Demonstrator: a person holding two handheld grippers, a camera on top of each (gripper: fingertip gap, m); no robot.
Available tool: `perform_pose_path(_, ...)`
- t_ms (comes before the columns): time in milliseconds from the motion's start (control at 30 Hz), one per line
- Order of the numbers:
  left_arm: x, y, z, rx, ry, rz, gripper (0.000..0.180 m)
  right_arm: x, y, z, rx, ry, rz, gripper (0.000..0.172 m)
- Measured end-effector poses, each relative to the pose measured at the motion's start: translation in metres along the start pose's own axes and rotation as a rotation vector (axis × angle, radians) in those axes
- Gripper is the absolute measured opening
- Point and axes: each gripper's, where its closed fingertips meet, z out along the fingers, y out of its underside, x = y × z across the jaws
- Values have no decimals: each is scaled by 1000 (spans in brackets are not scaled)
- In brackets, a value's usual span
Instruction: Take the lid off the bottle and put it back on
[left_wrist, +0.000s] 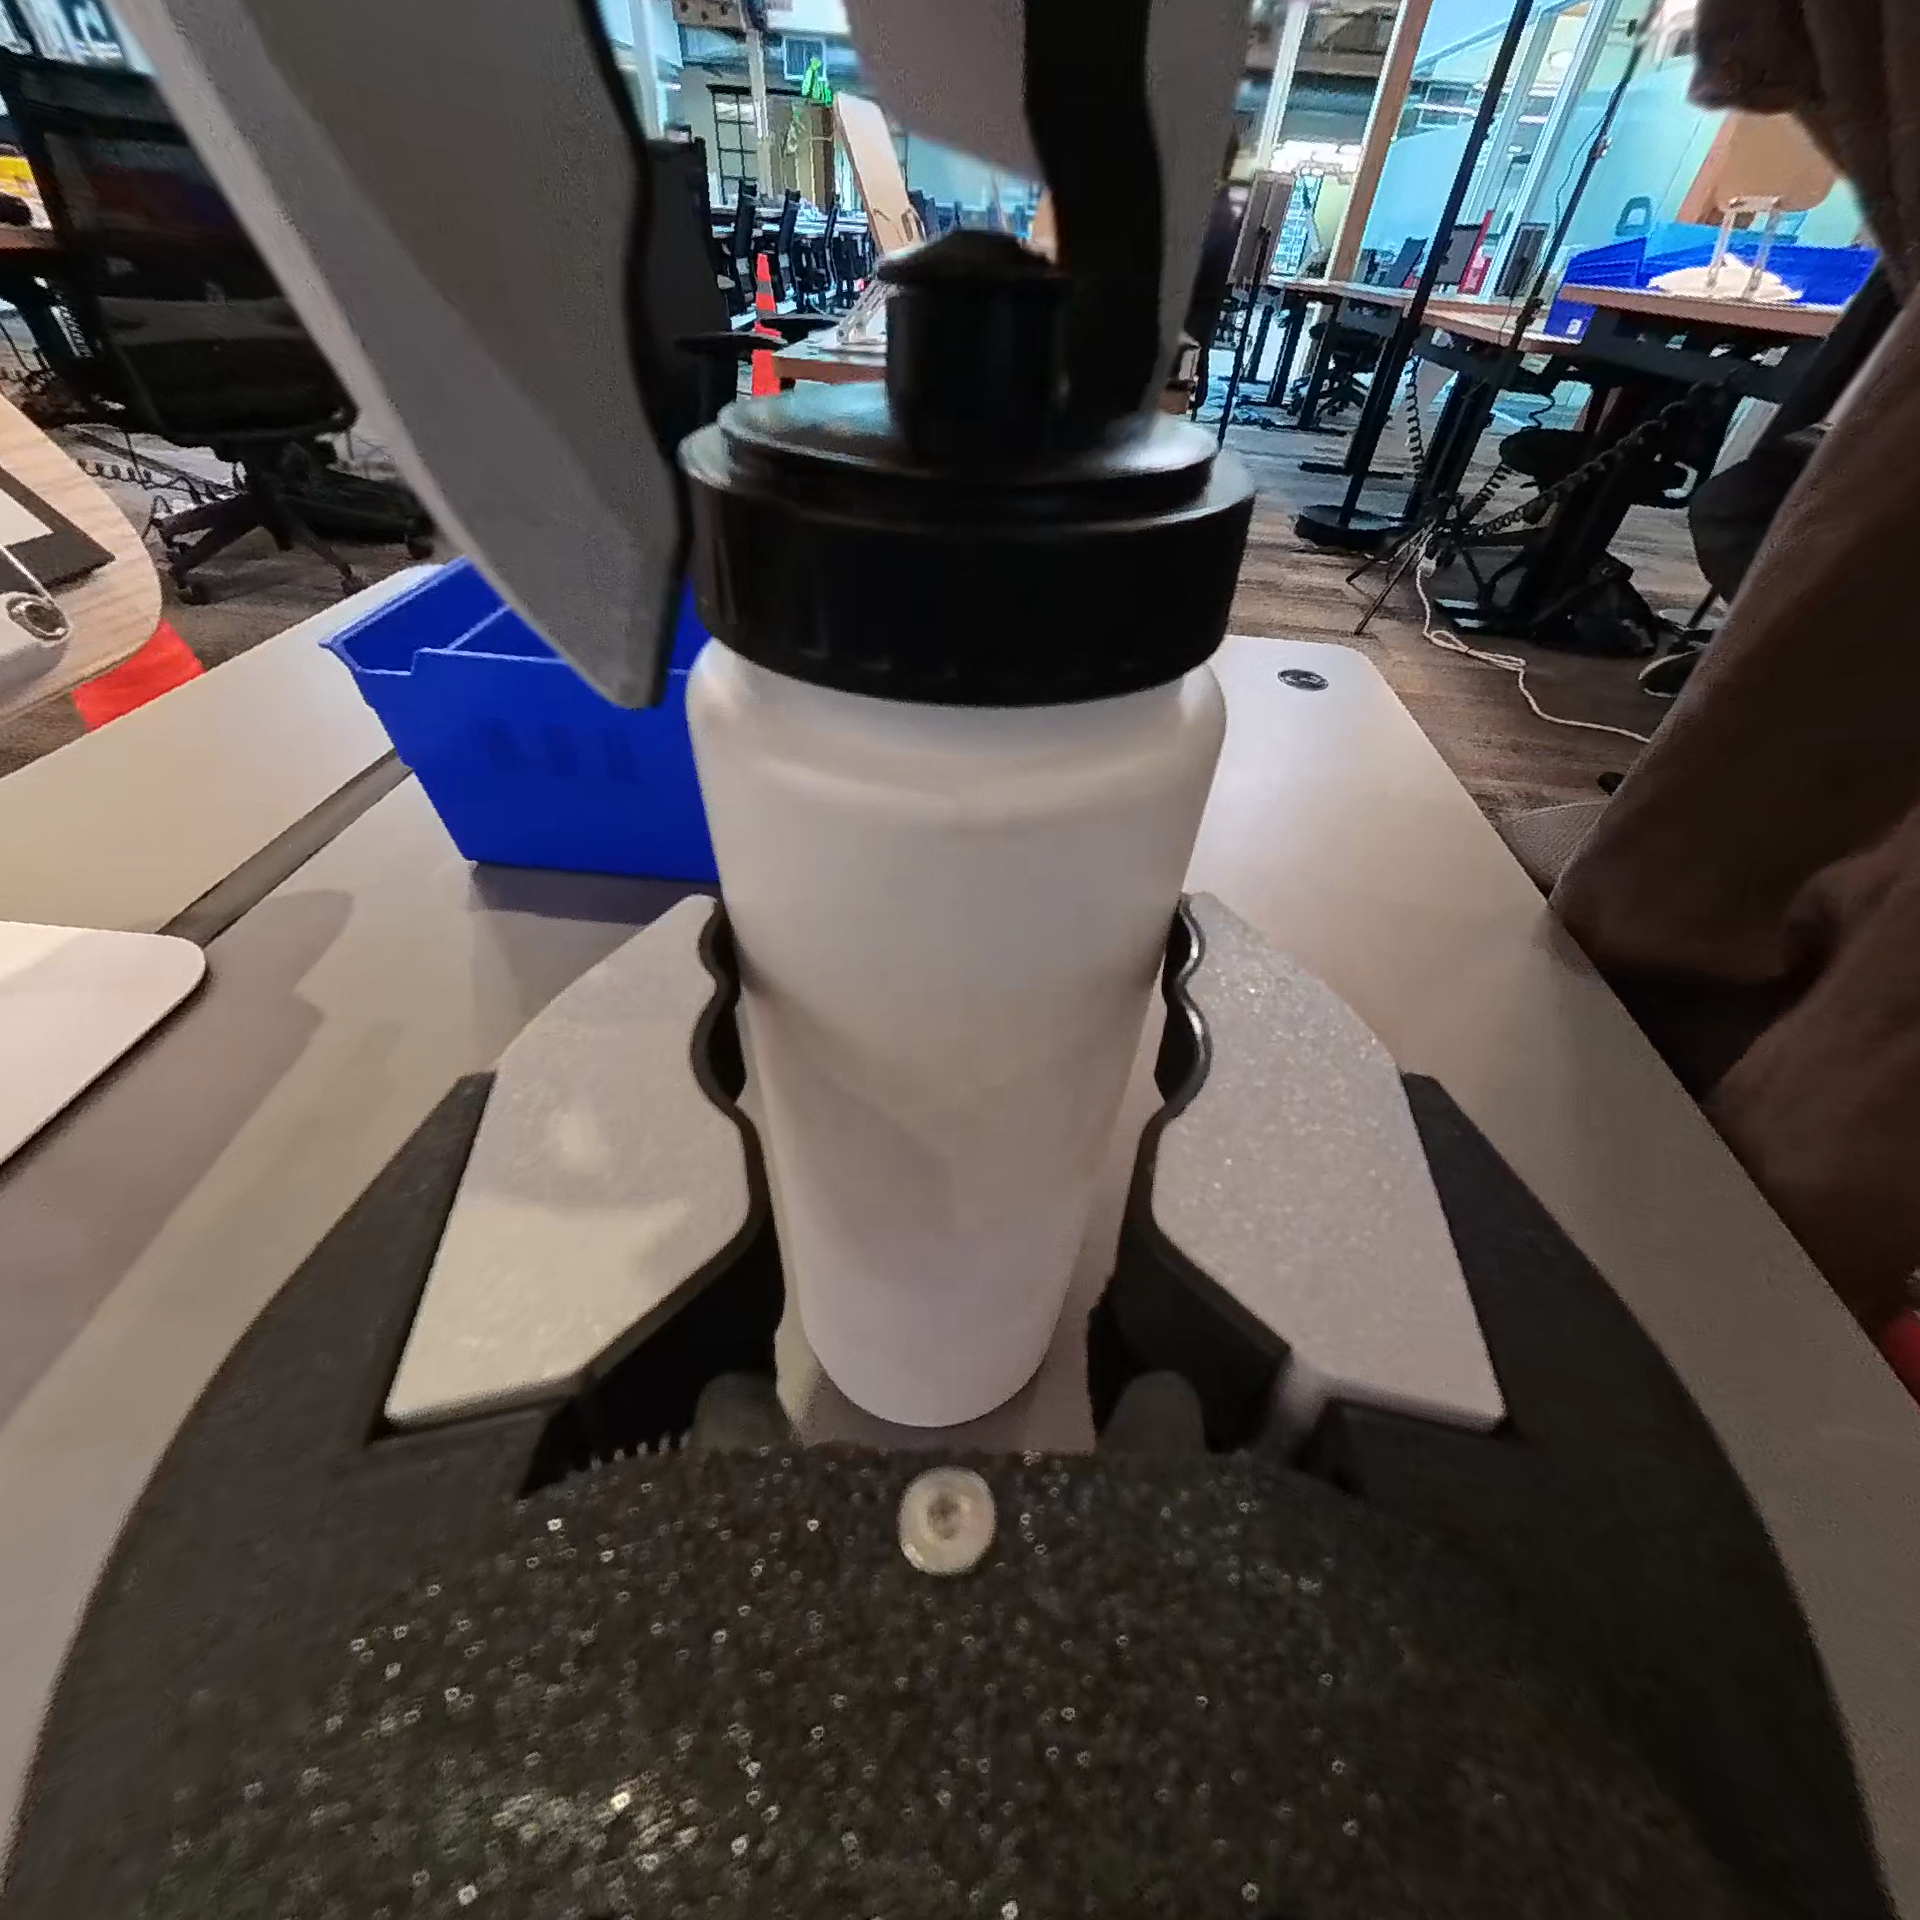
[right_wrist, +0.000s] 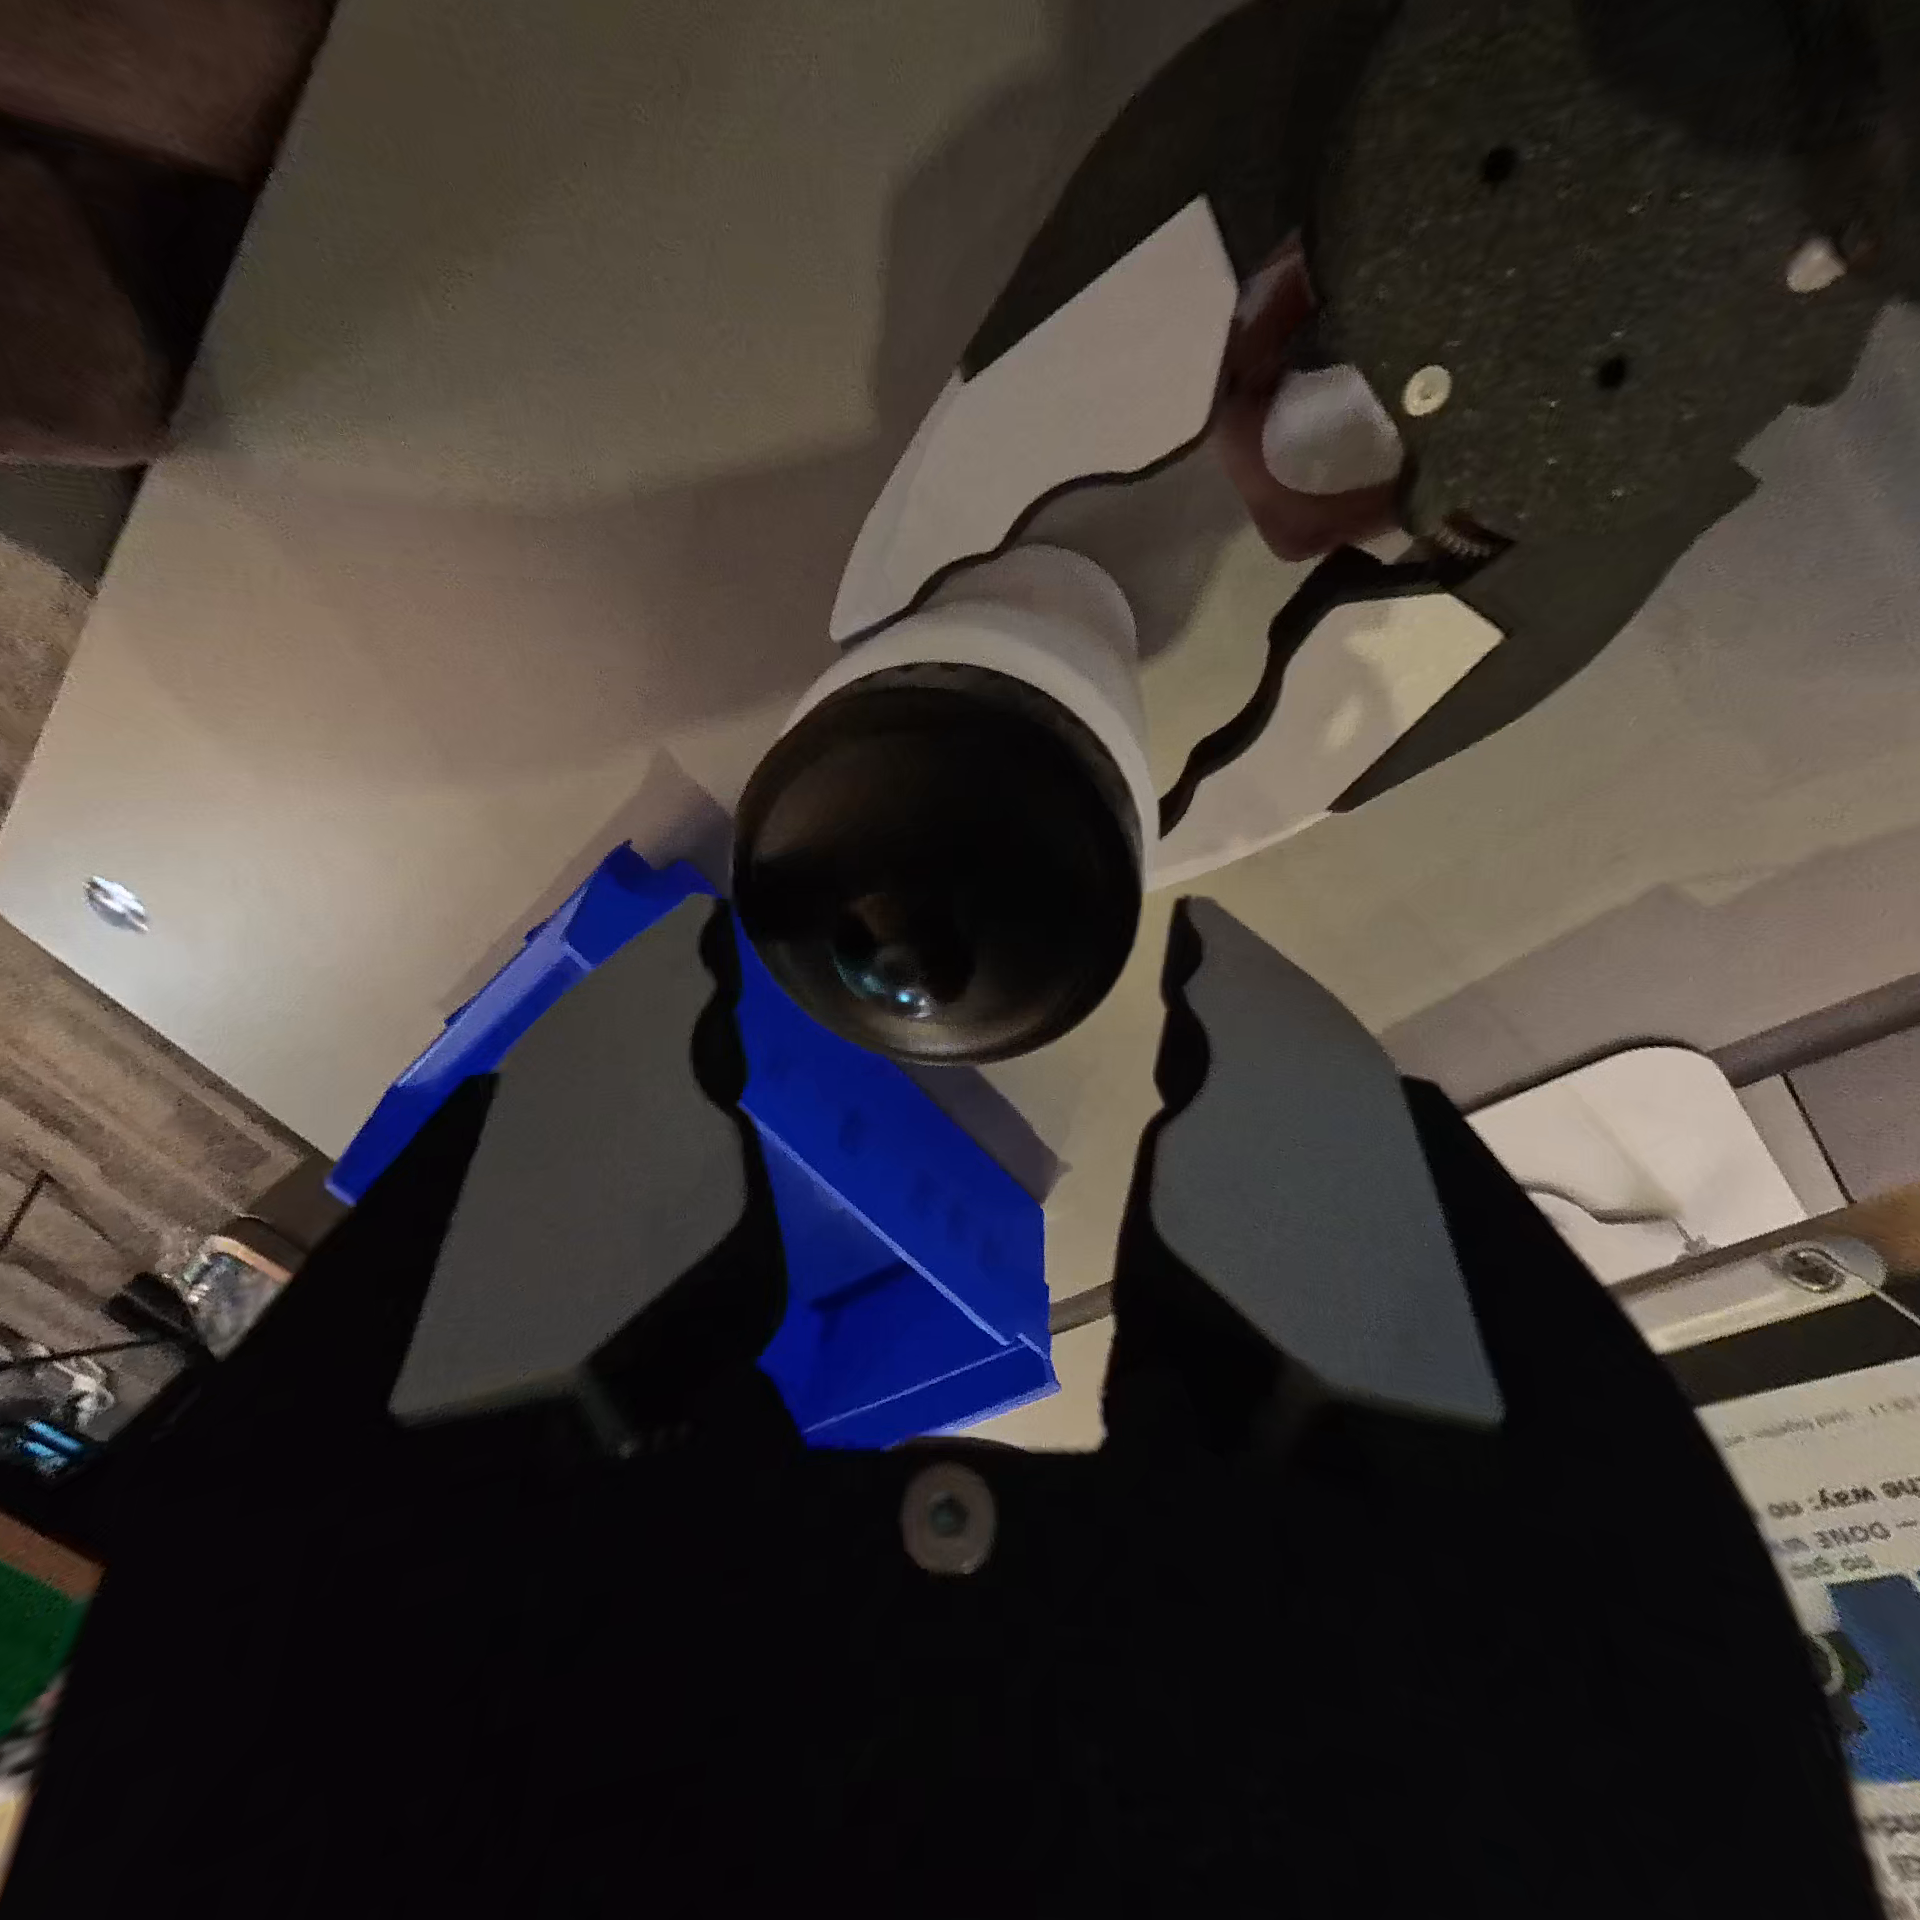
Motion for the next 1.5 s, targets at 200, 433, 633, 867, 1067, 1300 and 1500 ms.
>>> perform_pose_path(200,-2,1,-4,2,-28,3,78,2,-5,1,34,13,38,72)
perform_pose_path(433,-5,2,-10,-43,-136,-21,78,5,-9,0,77,37,409,72)
perform_pose_path(633,-7,3,-14,-58,-226,-52,77,7,-15,0,131,85,778,72)
perform_pose_path(867,-20,2,-15,-59,-332,-138,77,19,-9,-2,290,132,1270,72)
perform_pose_path(1067,-18,2,-11,-75,-351,-117,77,16,-8,0,324,208,1454,73)
perform_pose_path(1300,-12,3,-8,-81,-301,-76,77,-2,4,-16,7,302,787,100)
perform_pose_path(1500,-5,3,-3,-95,-241,-55,77,-4,-5,-33,-90,362,230,91)
